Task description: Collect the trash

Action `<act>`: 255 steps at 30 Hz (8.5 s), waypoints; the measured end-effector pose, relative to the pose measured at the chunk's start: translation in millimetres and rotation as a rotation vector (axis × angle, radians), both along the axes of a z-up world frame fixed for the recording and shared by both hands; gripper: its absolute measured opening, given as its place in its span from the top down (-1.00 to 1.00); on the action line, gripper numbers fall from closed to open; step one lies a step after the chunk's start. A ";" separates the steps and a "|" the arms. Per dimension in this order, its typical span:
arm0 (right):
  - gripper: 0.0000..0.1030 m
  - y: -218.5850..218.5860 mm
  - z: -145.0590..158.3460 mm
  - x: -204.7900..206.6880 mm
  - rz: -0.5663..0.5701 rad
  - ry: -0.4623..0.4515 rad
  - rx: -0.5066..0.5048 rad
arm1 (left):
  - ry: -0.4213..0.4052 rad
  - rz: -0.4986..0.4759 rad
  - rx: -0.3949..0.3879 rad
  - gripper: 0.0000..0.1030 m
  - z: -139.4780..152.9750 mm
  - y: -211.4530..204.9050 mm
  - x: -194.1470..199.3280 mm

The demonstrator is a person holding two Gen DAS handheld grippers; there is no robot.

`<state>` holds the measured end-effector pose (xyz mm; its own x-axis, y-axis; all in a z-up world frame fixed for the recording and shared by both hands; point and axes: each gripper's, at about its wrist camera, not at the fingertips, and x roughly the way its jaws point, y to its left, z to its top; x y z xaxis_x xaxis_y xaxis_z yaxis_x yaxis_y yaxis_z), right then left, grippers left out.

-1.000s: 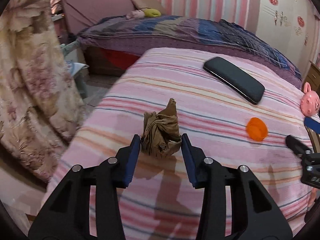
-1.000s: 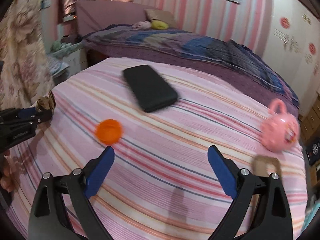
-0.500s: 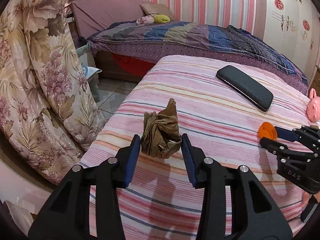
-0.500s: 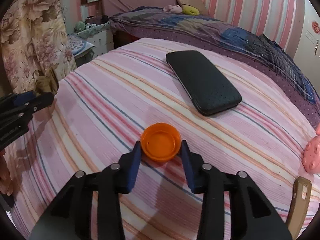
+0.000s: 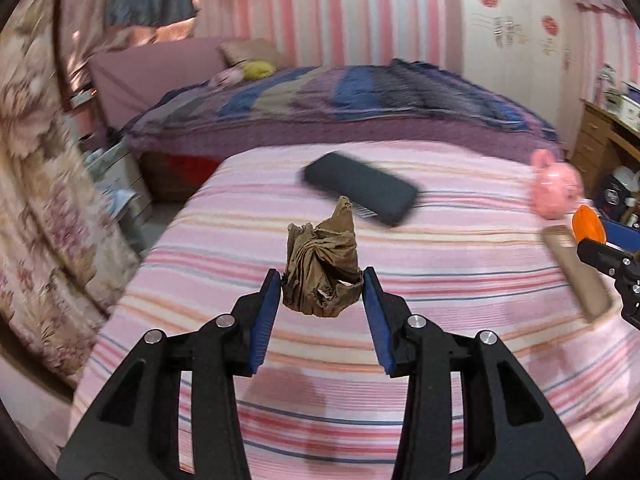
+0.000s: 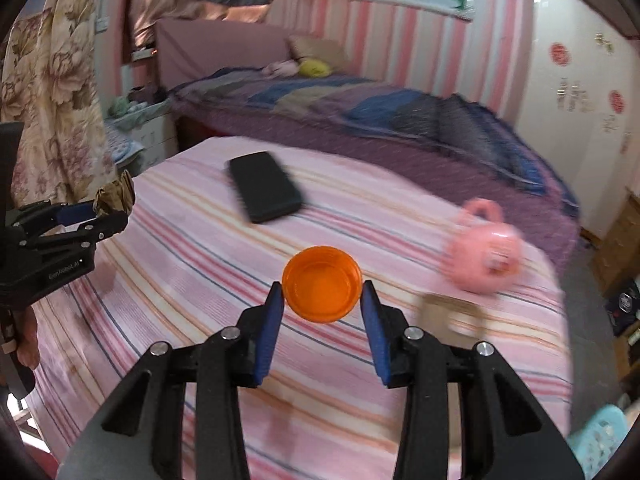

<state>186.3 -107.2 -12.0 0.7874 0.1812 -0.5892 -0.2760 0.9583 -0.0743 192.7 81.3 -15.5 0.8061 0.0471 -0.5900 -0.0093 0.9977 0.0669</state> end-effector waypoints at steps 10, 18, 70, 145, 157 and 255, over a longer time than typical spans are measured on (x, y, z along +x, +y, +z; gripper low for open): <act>0.23 -127.1 11.9 -72.4 -0.228 -0.055 0.026 | -0.021 -0.117 -0.058 0.21 9.5 -99.1 -44.1; 0.23 -209.6 3.9 -104.8 -0.370 -0.085 0.082 | -0.046 -0.227 -0.072 0.21 12.8 -176.2 -61.9; 0.18 -406.2 -22.8 -158.8 -0.695 -0.055 0.096 | -0.120 -0.394 -0.029 -0.86 15.6 -360.8 -98.1; -0.91 -80.7 34.4 -272.7 -0.439 -0.274 0.026 | -0.295 -0.121 -0.041 -0.90 49.9 -74.5 -262.2; -0.91 -77.5 33.4 -270.6 -0.445 -0.270 0.024 | -0.293 -0.126 -0.037 -0.90 46.9 -75.8 -260.4; -0.91 -93.4 35.8 -275.5 -0.501 -0.283 -0.001 | -0.278 -0.130 -0.048 -0.90 41.0 -72.3 -256.1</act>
